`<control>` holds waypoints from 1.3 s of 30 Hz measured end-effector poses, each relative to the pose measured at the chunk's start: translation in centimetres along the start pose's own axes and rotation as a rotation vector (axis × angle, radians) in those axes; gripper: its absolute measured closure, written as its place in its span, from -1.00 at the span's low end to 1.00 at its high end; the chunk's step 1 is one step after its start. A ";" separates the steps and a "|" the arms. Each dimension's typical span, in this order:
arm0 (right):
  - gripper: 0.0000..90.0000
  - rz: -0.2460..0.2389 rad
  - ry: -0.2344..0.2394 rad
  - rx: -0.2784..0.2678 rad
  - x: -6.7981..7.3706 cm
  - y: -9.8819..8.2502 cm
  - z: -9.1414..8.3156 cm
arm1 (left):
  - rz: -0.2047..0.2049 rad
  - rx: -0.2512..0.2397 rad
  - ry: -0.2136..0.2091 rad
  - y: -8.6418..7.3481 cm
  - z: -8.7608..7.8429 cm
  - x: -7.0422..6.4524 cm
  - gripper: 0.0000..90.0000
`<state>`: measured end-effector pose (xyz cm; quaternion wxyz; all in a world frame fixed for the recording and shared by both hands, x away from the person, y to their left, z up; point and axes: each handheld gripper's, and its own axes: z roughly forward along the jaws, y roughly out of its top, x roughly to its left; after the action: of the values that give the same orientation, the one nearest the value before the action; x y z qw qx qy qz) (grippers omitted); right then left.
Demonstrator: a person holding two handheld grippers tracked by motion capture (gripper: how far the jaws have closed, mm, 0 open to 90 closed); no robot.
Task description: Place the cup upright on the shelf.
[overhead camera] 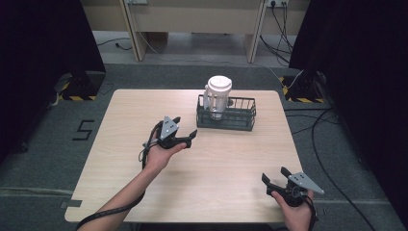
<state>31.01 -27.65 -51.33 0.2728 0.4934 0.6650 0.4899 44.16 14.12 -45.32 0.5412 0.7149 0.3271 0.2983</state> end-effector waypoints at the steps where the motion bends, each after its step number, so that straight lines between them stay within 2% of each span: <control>1: -0.64 0.000 0.000 0.000 0.0 0.0 0.0 | 0.000 0.000 0.002 -0.1 -0.3 0.0 -0.61; 15: -0.64 -0.004 -0.004 -0.002 0.1 0.0 0.0 | 0.004 -0.005 0.008 -1.3 -3.6 0.3 -0.61; 23: -0.64 -0.005 -0.004 -0.002 0.1 0.0 0.0 | 0.006 -0.004 0.034 -2.3 -5.7 0.7 -0.61; 39: -0.64 -0.007 -0.002 0.001 0.1 0.0 0.0 | -0.004 0.006 0.066 -4.3 -8.8 1.7 -0.60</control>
<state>30.95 -27.54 -51.33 0.2752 0.4916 0.6667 0.4880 37.68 21.38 -47.25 0.5285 0.7057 0.3471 0.3195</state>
